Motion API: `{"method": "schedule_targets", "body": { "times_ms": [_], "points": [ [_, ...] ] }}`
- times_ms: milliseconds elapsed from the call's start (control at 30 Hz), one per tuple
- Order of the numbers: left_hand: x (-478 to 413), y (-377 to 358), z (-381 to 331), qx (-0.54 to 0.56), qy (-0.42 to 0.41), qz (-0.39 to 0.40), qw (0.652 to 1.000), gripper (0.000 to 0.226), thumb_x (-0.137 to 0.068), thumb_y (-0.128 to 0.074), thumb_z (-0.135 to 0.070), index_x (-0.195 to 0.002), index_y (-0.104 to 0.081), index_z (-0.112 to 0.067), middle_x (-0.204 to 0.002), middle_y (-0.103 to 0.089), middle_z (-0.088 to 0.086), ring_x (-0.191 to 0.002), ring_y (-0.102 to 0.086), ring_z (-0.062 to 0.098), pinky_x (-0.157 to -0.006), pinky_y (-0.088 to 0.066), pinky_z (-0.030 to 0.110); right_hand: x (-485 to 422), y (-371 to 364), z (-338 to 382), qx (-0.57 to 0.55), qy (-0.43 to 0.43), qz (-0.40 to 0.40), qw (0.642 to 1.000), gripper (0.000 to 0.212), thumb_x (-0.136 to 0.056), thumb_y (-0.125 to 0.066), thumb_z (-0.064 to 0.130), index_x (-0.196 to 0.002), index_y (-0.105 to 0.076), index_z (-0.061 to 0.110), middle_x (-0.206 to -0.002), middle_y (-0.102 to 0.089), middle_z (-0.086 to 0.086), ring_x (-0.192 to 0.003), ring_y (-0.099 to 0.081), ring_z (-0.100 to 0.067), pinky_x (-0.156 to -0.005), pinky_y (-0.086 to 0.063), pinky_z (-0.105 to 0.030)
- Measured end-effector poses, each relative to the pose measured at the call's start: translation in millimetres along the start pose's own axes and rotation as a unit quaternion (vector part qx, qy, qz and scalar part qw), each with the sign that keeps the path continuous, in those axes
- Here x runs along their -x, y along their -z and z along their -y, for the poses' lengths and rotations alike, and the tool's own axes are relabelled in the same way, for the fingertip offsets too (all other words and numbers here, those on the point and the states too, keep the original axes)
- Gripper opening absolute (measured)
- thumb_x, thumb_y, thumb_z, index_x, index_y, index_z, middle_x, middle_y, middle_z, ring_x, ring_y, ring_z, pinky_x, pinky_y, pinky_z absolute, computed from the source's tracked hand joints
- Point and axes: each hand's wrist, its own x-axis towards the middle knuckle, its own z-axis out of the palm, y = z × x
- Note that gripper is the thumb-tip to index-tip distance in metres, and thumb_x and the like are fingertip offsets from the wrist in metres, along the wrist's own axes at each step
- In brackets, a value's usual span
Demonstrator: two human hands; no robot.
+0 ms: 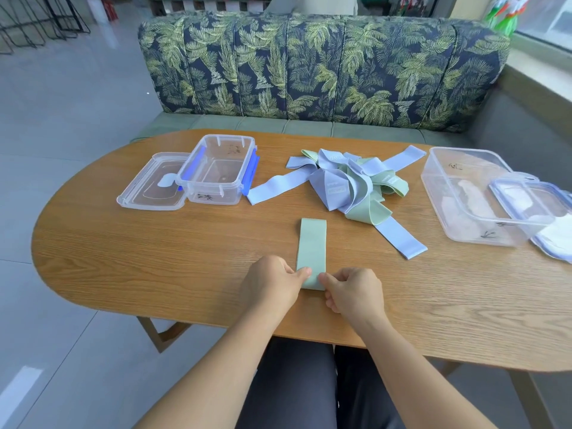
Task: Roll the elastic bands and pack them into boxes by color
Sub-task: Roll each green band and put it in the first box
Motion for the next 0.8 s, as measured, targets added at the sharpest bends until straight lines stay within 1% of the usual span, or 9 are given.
{"method": "schedule_targets", "body": {
  "times_ms": [67,133,267,367,433,533,600,667,800],
  "points": [
    [-1.9,-0.7,-1.5,-0.001,-0.007,-0.011,1.000,0.031,-0.080,-0.066,-0.057,-0.079,-0.065,-0.026,-0.079,-0.065,-0.011,-0.075,-0.062,0.013,-0.058,-0.041,0.026,-4.2,-0.9,1.8,-0.001,-0.013,0.003,1.000,0.023,-0.086,-0.070,0.034,-0.072,-0.068,0.017,-0.056,-0.070,-0.001,-0.066,-0.071,-0.020,-0.074,-0.061,-0.043],
    [-4.1,-2.3,-1.9,0.001,-0.016,-0.013,1.000,0.029,-0.081,-0.066,-0.056,-0.079,-0.064,-0.028,-0.079,-0.065,-0.012,-0.074,-0.061,0.012,-0.057,-0.040,0.026,-7.7,-0.2,4.1,0.003,-0.028,0.008,1.000,0.025,-0.086,-0.070,0.034,-0.072,-0.068,0.014,-0.054,-0.070,-0.001,-0.064,-0.072,-0.020,-0.074,-0.061,-0.044],
    [-9.3,-3.5,-2.0,0.014,-0.029,0.001,0.999,0.032,-0.083,-0.066,-0.052,-0.068,-0.061,-0.024,-0.069,-0.063,-0.010,-0.068,-0.059,0.013,-0.056,-0.040,0.025,-12.8,1.5,8.5,0.013,-0.045,0.026,0.999,0.027,-0.085,-0.068,0.030,-0.074,-0.068,0.006,-0.055,-0.070,-0.003,-0.056,-0.072,-0.021,-0.072,-0.062,-0.044],
    [-13.8,2.3,-2.2,0.030,-0.026,0.023,0.999,0.035,-0.087,-0.061,-0.050,-0.072,-0.067,-0.019,-0.062,-0.062,-0.008,-0.058,-0.056,0.013,-0.055,-0.042,0.026,-15.8,4.0,12.8,0.021,-0.057,0.037,0.997,0.026,-0.084,-0.067,0.028,-0.076,-0.069,0.004,-0.055,-0.070,-0.003,-0.056,-0.072,-0.021,-0.072,-0.062,-0.044],
    [-16.6,6.3,-0.4,0.056,-0.025,0.024,0.998,0.030,-0.089,-0.058,-0.047,-0.080,-0.070,-0.021,-0.069,-0.065,-0.010,-0.063,-0.060,0.012,-0.060,-0.047,0.027,-17.9,4.9,15.7,0.028,-0.064,0.043,0.997,0.026,-0.084,-0.066,0.028,-0.076,-0.070,0.003,-0.055,-0.070,-0.004,-0.059,-0.073,-0.022,-0.072,-0.062,-0.043],
    [-11.5,5.1,3.8,0.118,-0.028,0.032,0.992,0.007,-0.083,-0.068,-0.035,-0.086,-0.068,-0.029,-0.084,-0.066,-0.014,-0.076,-0.062,0.004,-0.066,-0.051,0.025,-19.6,5.5,19.6,0.035,-0.072,0.049,0.996,0.025,-0.083,-0.066,0.028,-0.072,-0.068,0.005,-0.054,-0.070,-0.004,-0.062,-0.073,-0.024,-0.073,-0.062,-0.043],
    [-6.5,-3.9,6.5,0.136,-0.045,0.041,0.989,0.012,-0.080,-0.074,-0.029,-0.090,-0.067,-0.030,-0.090,-0.066,-0.014,-0.084,-0.062,0.004,-0.075,-0.052,0.027,-20.2,6.0,22.1,0.035,-0.074,0.051,0.995,0.025,-0.083,-0.066,0.028,-0.070,-0.067,0.006,-0.054,-0.070,-0.005,-0.064,-0.074,-0.025,-0.073,-0.062,-0.043],
    [-6.0,-10.7,7.7,0.138,-0.054,0.027,0.989,0.015,-0.080,-0.075,-0.026,-0.092,-0.067,-0.029,-0.090,-0.066,-0.014,-0.086,-0.062,0.006,-0.083,-0.053,0.032,-20.6,6.5,24.0,0.033,-0.075,0.051,0.995,0.026,-0.083,-0.066,0.028,-0.068,-0.066,0.007,-0.054,-0.070,-0.006,-0.065,-0.074,-0.026,-0.073,-0.062,-0.044],
    [-12.5,-7.5,4.2,0.111,-0.047,0.023,0.992,0.013,-0.080,-0.074,-0.032,-0.092,-0.069,-0.030,-0.088,-0.065,-0.016,-0.085,-0.063,0.007,-0.080,-0.054,0.031,-18.4,7.7,17.7,-0.010,-0.058,0.043,0.997,0.032,-0.090,-0.064,0.033,-0.074,-0.068,0.005,-0.055,-0.070,-0.004,-0.059,-0.071,-0.024,-0.072,-0.062,-0.042]
  ]
}}
